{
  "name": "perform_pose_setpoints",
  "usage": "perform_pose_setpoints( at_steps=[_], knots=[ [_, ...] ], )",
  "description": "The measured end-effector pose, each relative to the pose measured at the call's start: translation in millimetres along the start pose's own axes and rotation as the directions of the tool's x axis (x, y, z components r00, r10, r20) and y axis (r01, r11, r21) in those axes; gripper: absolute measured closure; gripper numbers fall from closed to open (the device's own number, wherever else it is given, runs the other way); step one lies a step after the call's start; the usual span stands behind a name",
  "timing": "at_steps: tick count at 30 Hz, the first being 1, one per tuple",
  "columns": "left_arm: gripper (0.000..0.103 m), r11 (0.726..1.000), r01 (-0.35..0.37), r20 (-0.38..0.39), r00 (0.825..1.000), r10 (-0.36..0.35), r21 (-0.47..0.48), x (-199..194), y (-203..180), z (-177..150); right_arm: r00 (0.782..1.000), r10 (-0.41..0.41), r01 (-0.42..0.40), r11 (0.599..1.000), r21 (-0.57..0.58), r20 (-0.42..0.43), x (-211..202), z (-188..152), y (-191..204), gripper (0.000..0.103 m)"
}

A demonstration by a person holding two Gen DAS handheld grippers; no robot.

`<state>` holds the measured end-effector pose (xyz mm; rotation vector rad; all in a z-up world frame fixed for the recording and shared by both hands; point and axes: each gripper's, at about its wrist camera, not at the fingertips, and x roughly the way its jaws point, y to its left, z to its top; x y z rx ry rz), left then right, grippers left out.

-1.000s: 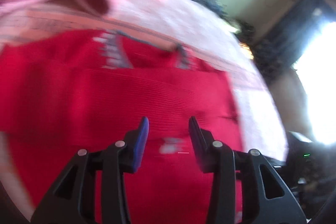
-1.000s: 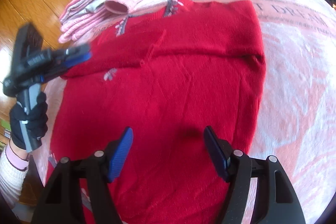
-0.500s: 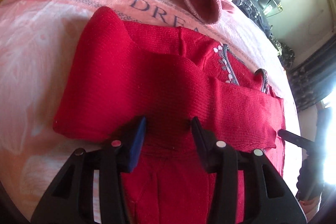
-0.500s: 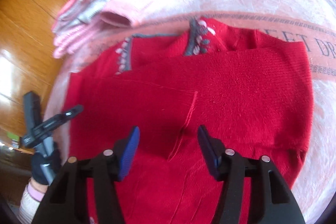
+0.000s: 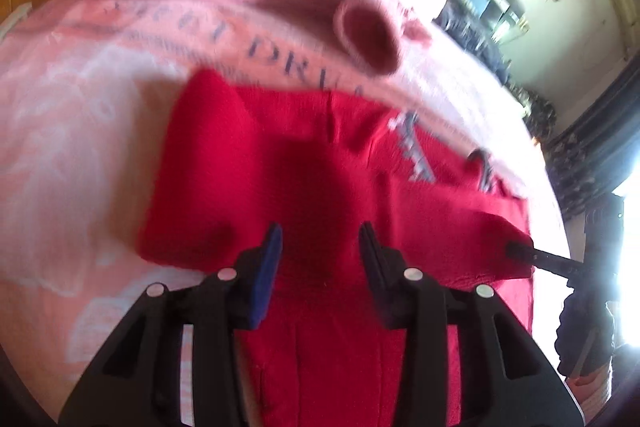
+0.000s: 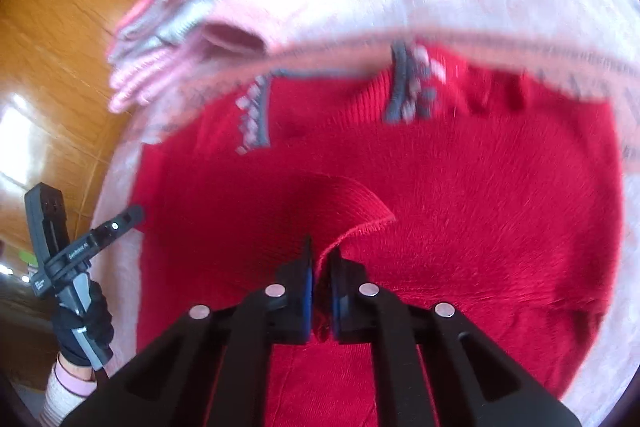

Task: Fold small clothes

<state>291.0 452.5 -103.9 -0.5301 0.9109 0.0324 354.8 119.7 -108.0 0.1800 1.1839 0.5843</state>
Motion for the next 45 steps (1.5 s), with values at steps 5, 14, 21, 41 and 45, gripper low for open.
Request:
perform_pose_setpoints(
  at_steps=[5,14,21,41,45],
  knots=[
    [0.064,1.0,-0.029,0.074,0.997,0.029,0.008,-24,-1,13,0.993,-0.021,0.022,1.0,-0.005,0.117,-60,10,-11,0.097],
    [0.064,0.986,-0.113,-0.017,0.993,0.116,0.125,30,-42,2,0.974,-0.148,0.134,0.986,0.095,0.172,-104,13,-80,0.097],
    [0.064,0.96,-0.205,-0.07,0.973,0.222,0.192,61,-45,-12,0.975,-0.217,0.21,0.967,0.146,0.038,-44,-12,-123,0.097],
    [0.058,0.919,-0.109,-0.084,0.985,0.152,0.378,63,-135,-16,0.978,-0.196,0.192,0.979,0.065,0.07,-50,-9,-86,0.087],
    [0.058,0.939,-0.097,-0.114,0.983,0.141,0.33,77,-118,-17,0.976,-0.215,0.21,0.97,0.123,0.032,-35,-11,-106,0.087]
  ],
)
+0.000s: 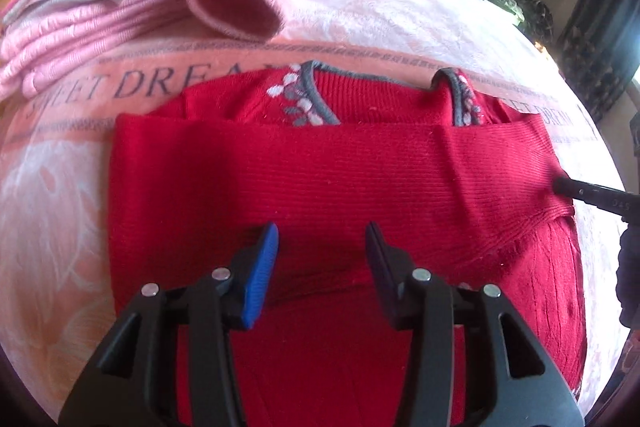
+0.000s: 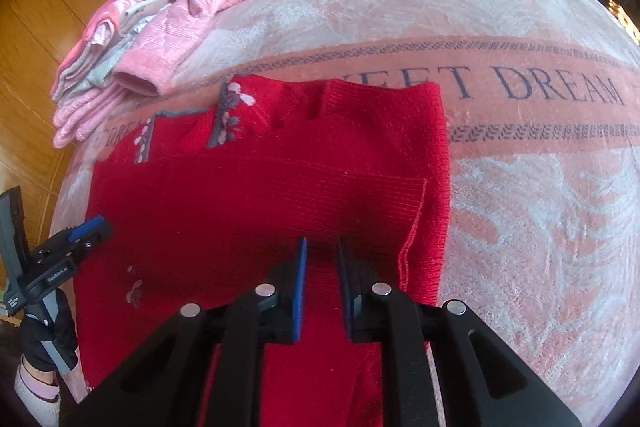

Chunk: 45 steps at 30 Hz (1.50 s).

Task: Fold small clothes

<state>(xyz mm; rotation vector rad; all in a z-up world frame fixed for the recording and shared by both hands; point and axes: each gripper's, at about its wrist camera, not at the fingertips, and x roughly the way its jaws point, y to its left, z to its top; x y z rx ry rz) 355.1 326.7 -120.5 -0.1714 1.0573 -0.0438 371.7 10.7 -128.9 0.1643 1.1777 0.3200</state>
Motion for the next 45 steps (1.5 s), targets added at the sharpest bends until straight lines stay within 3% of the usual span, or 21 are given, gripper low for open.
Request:
perform_pose_setpoints(
  at_steps=[4,10,14,16,18,20,24,27,31,37,45],
  knots=[
    [0.058,1.0,0.001,0.001,1.0,-0.001,0.005,6,5,-4,0.997,0.068,-0.066,0.995,0.076,-0.022,11,-5,-20,0.09],
    [0.057,0.999,0.004,-0.006,1.0,-0.004,-0.033,11,8,-2,0.999,0.027,-0.025,0.997,0.067,-0.027,15,-6,-16,0.091],
    [0.063,0.998,0.008,-0.04,0.999,-0.011,-0.062,5,11,4,0.998,0.053,-0.049,0.994,0.1,-0.042,10,-2,-21,0.09],
    [0.064,0.995,0.01,-0.049,0.999,-0.015,-0.102,-13,17,3,0.998,0.054,-0.052,0.993,0.105,-0.023,-8,-8,-20,0.081],
    [0.049,0.992,0.035,-0.03,0.999,-0.039,-0.122,-38,23,-7,0.998,0.068,-0.069,0.995,0.069,0.02,-34,-22,-16,0.068],
    [0.042,0.993,0.048,-0.025,0.998,-0.051,-0.11,-69,31,-33,0.995,0.087,-0.088,0.996,0.022,0.039,-62,-50,-10,0.059],
    [0.039,0.996,0.022,-0.087,0.996,-0.029,-0.082,-110,47,-99,0.994,0.111,-0.11,0.992,-0.06,0.004,-97,-126,-1,0.058],
    [0.037,0.993,0.019,-0.156,0.987,-0.036,-0.113,-138,65,-165,0.994,0.102,-0.106,0.989,-0.102,-0.043,-114,-191,2,0.058],
    [0.037,0.985,0.041,-0.232,0.969,-0.08,-0.168,-152,76,-227,0.991,0.101,-0.108,0.991,-0.084,-0.085,-129,-254,0,0.058],
    [0.037,0.975,0.092,-0.244,0.959,-0.141,-0.203,-163,69,-279,0.99,0.096,-0.1,0.994,-0.037,-0.1,-141,-302,-9,0.057],
    [0.035,0.974,0.096,-0.243,0.959,-0.146,-0.203,-170,65,-304,0.991,0.065,-0.07,0.997,-0.037,-0.121,-141,-328,-12,0.055]
  ],
)
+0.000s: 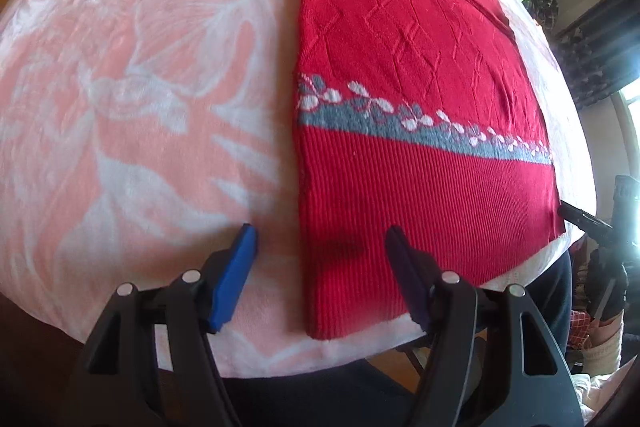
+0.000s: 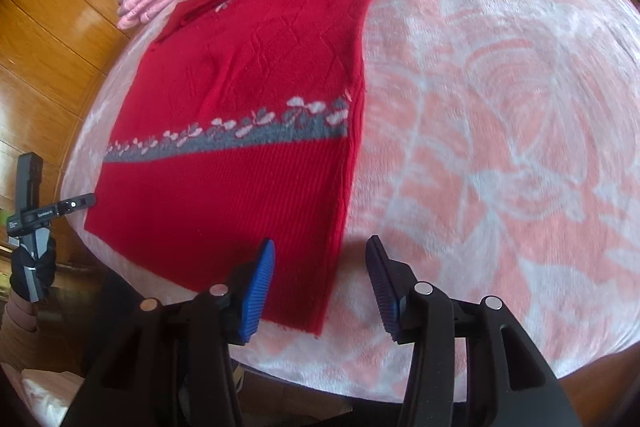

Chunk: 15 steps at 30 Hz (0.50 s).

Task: Fold small clothes

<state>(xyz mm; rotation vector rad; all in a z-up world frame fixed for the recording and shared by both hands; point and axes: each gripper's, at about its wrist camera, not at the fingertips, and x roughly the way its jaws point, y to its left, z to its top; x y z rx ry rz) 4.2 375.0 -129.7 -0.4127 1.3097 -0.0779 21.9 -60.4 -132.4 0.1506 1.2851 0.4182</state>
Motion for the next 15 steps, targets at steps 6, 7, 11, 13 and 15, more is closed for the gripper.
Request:
perform_pose_setpoints(
  at_steps=[6,7,11,13,15],
  knots=[
    [0.035,0.999,0.049,-0.021,0.999,-0.049,0.006,4,-13,-9,1.0,0.017,-0.017,1.0,0.006,0.003,2,-8,0,0.053],
    [0.035,0.998,0.065,-0.027,0.998,-0.065,0.006,6,-16,-9,1.0,0.019,-0.019,1.0,0.003,0.001,3,-7,3,0.053],
    [0.034,0.995,0.101,-0.041,0.994,-0.101,-0.004,12,-24,-9,1.0,0.021,-0.021,1.0,-0.005,-0.008,6,-7,6,0.052],
    [0.034,0.993,0.116,-0.04,0.992,-0.116,-0.014,13,-23,-9,1.0,0.026,-0.026,1.0,-0.008,-0.012,9,-7,8,0.052],
    [0.039,0.992,0.125,-0.036,0.991,-0.127,-0.034,13,-20,-10,0.999,0.035,-0.035,0.999,-0.004,-0.021,12,-7,9,0.052]
  ],
)
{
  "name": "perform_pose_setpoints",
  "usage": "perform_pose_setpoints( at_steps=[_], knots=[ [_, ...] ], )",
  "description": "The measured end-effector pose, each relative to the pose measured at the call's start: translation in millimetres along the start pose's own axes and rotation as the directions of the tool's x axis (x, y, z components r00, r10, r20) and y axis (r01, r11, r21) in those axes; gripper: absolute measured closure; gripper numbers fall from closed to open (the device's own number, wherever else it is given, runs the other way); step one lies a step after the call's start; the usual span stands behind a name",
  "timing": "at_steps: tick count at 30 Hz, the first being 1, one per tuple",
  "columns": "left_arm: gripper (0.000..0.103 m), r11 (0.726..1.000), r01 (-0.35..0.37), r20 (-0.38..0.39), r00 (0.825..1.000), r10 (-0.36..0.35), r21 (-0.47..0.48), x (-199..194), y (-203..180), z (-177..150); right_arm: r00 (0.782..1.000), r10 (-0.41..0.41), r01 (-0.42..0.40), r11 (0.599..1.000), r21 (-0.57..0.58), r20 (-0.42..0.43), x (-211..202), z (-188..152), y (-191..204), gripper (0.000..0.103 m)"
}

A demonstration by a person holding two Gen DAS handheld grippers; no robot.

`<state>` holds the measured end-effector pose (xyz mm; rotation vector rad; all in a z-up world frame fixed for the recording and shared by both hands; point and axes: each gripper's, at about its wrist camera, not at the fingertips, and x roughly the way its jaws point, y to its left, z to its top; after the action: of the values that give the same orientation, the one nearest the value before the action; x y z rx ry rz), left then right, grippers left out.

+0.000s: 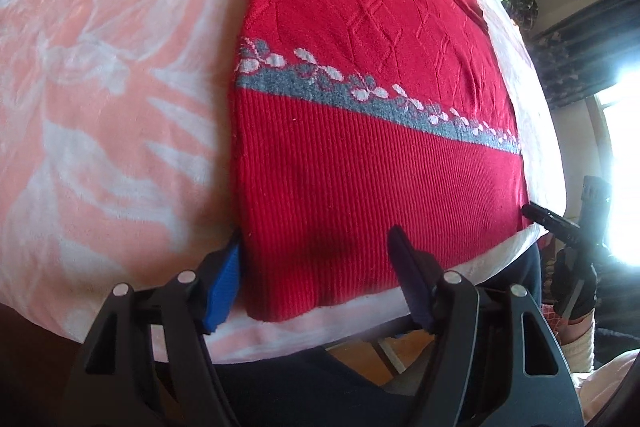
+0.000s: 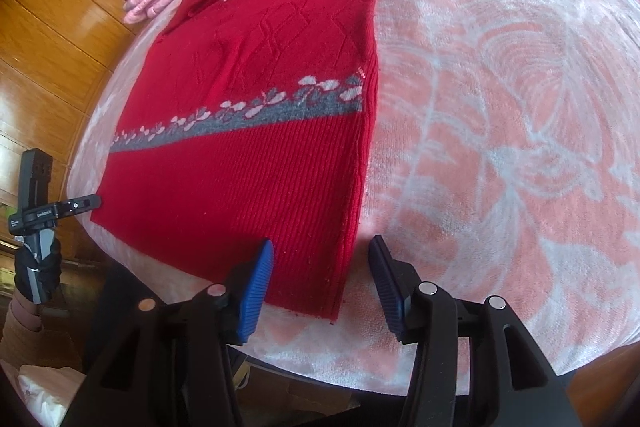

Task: Fold small clothes

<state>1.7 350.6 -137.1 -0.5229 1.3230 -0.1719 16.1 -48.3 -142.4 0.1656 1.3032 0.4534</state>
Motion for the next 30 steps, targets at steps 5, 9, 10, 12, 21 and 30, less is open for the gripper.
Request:
perform_pose_setpoints(
  at_steps=[5,9,10,12,21,30],
  knots=[
    [0.065,1.0,-0.019,0.001,1.0,0.019,-0.017,-2,3,-1,0.999,0.03,-0.03,1.0,0.002,-0.018,5,1,3,0.058],
    [0.094,0.998,0.012,-0.016,1.0,-0.013,-0.059,-3,9,-1,0.996,0.076,-0.076,0.997,-0.005,-0.043,9,2,7,0.087],
    [0.095,0.997,0.024,-0.018,1.0,-0.025,-0.069,-3,11,-1,0.995,0.084,-0.084,0.996,-0.002,-0.045,8,2,7,0.089],
    [0.096,0.997,0.037,-0.015,0.999,-0.038,-0.071,-4,9,-1,0.992,0.115,-0.114,0.993,0.01,-0.044,5,3,6,0.092],
    [0.097,0.989,0.141,0.134,0.982,-0.134,-0.041,-52,-8,27,0.96,0.272,-0.275,0.96,0.044,0.057,-38,32,3,0.094],
    [0.097,0.992,0.118,0.253,0.962,-0.105,-0.035,-64,-16,114,0.963,0.228,-0.233,0.972,0.021,0.142,-57,119,-3,0.094]
  ],
)
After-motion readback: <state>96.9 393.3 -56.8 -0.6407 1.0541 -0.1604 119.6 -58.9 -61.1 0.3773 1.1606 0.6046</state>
